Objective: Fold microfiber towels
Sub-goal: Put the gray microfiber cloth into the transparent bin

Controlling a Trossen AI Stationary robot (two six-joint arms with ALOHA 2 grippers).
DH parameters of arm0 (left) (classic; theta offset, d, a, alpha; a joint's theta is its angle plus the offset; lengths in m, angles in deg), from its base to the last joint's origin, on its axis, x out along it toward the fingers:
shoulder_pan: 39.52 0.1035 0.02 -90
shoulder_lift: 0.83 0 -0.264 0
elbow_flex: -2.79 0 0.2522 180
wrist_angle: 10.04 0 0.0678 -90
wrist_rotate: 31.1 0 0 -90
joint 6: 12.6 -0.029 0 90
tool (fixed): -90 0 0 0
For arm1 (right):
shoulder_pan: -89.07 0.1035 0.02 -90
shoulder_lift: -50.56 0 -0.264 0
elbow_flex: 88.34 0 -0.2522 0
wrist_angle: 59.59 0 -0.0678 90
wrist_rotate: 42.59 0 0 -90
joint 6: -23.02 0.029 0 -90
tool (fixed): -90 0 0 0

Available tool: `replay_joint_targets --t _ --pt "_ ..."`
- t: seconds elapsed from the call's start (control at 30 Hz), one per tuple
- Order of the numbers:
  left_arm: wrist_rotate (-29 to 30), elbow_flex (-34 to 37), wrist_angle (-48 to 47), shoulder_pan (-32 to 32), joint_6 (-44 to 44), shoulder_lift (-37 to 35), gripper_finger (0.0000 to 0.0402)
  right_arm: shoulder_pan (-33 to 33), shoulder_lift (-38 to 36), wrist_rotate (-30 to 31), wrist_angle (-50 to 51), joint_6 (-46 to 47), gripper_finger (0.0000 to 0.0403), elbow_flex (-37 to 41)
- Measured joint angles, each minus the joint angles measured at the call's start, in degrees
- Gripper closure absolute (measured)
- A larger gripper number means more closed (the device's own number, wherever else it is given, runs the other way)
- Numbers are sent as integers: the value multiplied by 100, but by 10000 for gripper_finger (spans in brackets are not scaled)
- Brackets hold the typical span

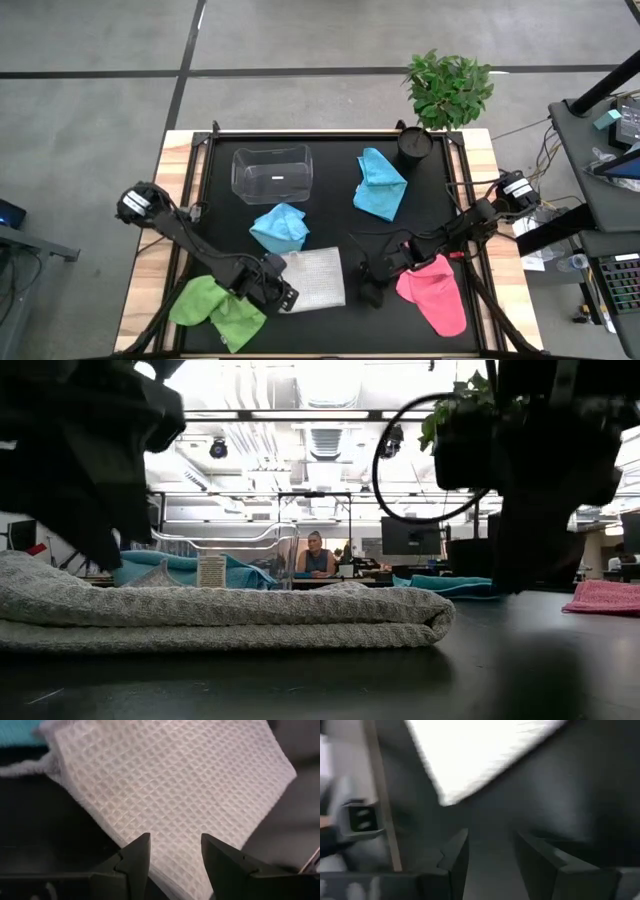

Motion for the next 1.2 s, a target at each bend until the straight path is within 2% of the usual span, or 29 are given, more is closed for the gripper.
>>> replay_joint_targets --t 0.2,0.37,0.53,0.67,0.93,1.2 --pt "32 136 236 -7 32 -4 241 -168 -7 381 533 -83 257 -102" --pt "24 140 226 -9 -93 -54 240 -358 -13 716 1294 -680 257 -586" --pt "-44 279 175 -18 86 -55 219 -354 -17 728 1546 -1180 251 -1014" --pt "-63 450 170 -29 284 -68 203 -356 -9 742 1610 -1172 225 -1118" --pt "-130 509 173 -66 427 -68 197 -397 293 900 1558 -483 157 -1104" --pt "302 593 241 -66 438 -66 197 -422 723 1184 1426 -375 124 -1272"
